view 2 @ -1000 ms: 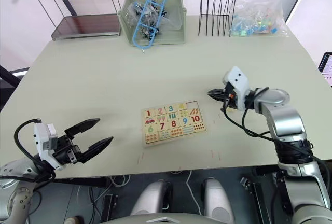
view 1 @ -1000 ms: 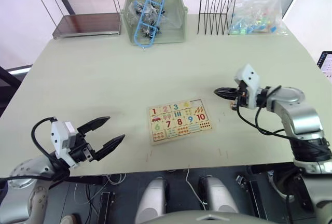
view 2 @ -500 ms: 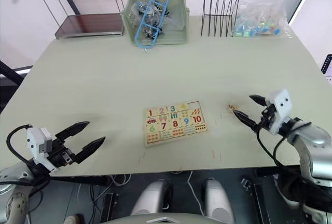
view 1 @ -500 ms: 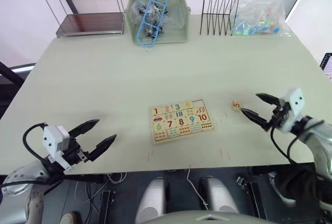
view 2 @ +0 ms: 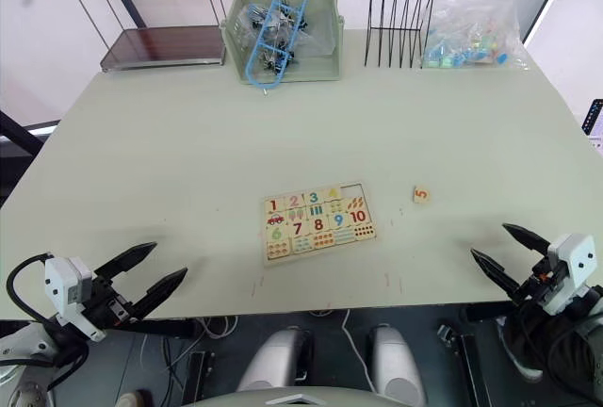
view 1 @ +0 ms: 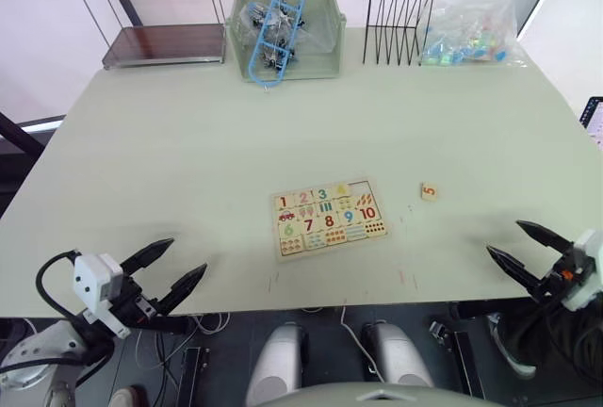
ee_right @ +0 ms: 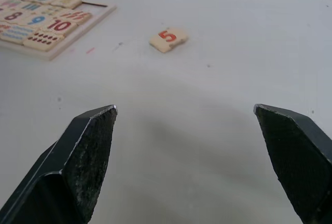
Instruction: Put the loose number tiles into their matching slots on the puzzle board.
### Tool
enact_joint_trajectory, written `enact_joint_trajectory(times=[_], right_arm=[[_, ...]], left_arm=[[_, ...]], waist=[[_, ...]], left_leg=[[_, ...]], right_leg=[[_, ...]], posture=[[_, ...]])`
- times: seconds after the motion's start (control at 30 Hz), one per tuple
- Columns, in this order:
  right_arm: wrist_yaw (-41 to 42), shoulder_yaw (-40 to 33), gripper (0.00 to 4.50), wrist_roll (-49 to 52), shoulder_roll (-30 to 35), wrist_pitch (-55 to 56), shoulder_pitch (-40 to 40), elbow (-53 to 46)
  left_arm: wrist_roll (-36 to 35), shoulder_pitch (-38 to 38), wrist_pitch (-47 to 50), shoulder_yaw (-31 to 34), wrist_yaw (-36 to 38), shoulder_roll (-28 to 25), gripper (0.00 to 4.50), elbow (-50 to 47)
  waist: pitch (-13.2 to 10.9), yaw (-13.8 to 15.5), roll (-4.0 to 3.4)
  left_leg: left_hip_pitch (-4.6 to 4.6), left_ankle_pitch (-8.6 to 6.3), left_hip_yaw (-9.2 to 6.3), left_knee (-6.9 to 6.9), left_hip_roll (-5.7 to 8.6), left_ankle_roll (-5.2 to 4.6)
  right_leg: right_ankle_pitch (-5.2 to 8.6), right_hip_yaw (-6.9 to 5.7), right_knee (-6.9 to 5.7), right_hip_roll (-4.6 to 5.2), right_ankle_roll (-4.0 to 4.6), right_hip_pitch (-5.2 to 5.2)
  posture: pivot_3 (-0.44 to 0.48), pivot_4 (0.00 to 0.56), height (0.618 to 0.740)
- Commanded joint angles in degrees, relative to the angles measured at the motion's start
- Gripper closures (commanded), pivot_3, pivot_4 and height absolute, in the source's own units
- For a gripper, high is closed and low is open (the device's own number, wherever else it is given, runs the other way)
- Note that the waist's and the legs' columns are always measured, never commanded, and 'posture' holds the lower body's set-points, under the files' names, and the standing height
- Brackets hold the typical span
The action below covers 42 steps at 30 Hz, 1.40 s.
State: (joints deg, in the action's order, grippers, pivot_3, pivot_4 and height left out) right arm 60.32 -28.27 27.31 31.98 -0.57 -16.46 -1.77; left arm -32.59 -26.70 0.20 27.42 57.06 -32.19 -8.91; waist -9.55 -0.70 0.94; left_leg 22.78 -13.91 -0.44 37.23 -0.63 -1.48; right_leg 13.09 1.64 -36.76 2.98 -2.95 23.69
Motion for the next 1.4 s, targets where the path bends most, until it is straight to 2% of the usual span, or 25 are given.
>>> enact_joint_trajectory(times=[0.03,0.57,1.4], right_arm=[[-0.54,-1.45,0.07,1.02,-0.34,3.16,-0.31,0.01],[-3.08,0.84,0.07,1.35,-1.02,4.74,-0.48,-1.50],[-3.06,1.97,0.07,1.91,-0.16,4.83,2.01,0.06]], left_arm=[[0.09,0.22,-1.00,1.02,-0.95,0.03,0.00,-2.04],[-0.32,3.93,1.57,-1.21,-1.60,-0.09,0.00,-1.45],[0.55,5.30,1.36,-1.88,-1.89,0.23,0.00,-1.19]], waist=[[0.00,0.01,0.00],[0.01,0.05,-0.01],[0.01,0.05,-0.01]], left_leg=[[0.00,0.00,-0.01,0.00,0.00,0.00],[0.00,0.00,0.02,0.01,0.01,0.00],[0.00,0.00,0.11,0.03,0.03,0.00]], right_leg=[[0.00,0.00,0.00,0.00,0.00,0.00],[-0.08,0.01,-0.01,-0.01,0.12,-0.01],[-0.10,0.00,-0.01,-0.03,0.15,-0.03]], posture=[[0.000,0.150,0.740],[0.000,0.150,0.740],[0.000,0.150,0.740]])
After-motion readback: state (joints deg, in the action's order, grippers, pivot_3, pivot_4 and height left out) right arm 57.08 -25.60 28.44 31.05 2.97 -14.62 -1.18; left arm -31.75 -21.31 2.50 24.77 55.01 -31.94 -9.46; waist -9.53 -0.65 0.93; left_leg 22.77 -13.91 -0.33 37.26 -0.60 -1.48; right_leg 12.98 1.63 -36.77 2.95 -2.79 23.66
